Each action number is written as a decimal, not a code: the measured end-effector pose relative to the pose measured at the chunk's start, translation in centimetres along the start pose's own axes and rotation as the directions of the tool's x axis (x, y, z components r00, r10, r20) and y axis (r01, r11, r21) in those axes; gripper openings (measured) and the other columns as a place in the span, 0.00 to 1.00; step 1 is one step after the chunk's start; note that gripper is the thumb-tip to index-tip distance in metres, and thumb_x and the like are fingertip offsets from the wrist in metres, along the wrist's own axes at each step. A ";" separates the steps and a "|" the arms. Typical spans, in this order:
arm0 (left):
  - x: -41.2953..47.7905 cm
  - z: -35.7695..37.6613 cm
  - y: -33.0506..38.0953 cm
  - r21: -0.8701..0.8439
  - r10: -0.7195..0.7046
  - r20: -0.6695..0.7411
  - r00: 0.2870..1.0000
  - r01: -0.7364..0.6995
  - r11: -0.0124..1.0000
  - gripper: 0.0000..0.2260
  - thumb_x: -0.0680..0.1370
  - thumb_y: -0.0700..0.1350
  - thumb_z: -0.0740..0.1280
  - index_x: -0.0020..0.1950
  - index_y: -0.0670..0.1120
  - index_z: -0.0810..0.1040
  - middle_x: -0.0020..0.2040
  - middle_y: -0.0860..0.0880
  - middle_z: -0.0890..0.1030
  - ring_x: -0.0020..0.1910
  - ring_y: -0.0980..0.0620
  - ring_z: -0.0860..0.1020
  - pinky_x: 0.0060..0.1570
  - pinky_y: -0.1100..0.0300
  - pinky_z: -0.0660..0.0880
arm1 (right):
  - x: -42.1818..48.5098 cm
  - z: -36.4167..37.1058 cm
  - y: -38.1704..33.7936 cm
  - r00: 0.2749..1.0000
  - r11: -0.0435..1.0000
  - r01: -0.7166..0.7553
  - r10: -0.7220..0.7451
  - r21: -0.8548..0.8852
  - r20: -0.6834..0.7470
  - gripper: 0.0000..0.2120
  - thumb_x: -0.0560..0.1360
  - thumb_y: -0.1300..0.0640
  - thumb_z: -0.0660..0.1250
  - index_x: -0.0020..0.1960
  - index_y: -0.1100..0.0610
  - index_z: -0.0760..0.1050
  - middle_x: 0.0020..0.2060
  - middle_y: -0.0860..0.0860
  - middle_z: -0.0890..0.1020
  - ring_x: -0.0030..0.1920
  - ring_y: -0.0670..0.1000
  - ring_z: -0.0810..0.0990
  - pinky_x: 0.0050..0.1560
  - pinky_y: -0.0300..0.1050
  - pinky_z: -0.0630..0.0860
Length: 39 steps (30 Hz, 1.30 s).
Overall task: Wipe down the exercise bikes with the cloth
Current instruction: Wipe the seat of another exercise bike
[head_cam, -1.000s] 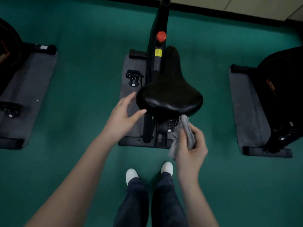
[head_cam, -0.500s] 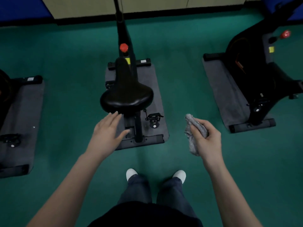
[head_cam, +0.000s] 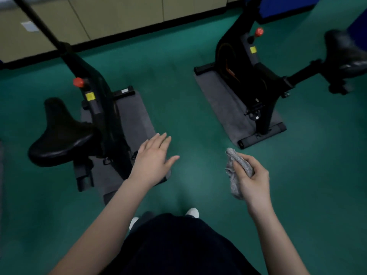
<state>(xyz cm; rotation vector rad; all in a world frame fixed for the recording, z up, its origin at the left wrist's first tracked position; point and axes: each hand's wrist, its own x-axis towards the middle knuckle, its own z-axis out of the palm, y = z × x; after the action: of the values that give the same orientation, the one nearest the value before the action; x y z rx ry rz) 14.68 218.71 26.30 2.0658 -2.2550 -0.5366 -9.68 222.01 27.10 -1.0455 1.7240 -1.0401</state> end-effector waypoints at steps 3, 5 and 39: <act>1.9 0.5 3.4 0.020 0.072 0.029 0.997 -0.073 0.997 0.30 0.79 0.61 0.56 0.77 0.47 0.56 0.77 0.50 0.57 0.77 0.52 0.52 0.75 0.53 0.49 | 1.1 -3.9 1.3 0.995 0.999 -0.040 0.040 0.003 -0.097 0.08 0.75 0.62 0.68 0.48 0.49 0.80 0.43 0.45 0.84 0.47 0.49 0.82 0.51 0.46 0.77; 3.2 0.6 5.0 0.036 0.110 0.055 0.992 -0.112 0.993 0.30 0.79 0.61 0.55 0.77 0.48 0.56 0.78 0.51 0.56 0.77 0.52 0.51 0.75 0.53 0.47 | 1.9 -6.1 1.7 0.984 0.999 -0.054 0.054 0.003 -0.170 0.10 0.74 0.62 0.68 0.45 0.46 0.79 0.42 0.43 0.83 0.45 0.48 0.82 0.51 0.44 0.76; 38.4 3.1 32.9 0.033 0.330 0.257 0.908 -0.349 0.936 0.29 0.79 0.60 0.56 0.77 0.48 0.57 0.77 0.51 0.59 0.76 0.51 0.56 0.73 0.53 0.53 | 31.6 -26.9 0.5 0.919 0.994 -0.104 0.082 -0.035 -0.386 0.12 0.72 0.64 0.70 0.45 0.46 0.80 0.42 0.43 0.84 0.43 0.40 0.80 0.44 0.34 0.74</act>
<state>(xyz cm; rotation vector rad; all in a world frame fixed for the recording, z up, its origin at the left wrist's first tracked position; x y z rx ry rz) -22.08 183.88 24.64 1.6499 -2.7395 -0.7238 -44.06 198.75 27.23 -0.8182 2.1054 -1.2015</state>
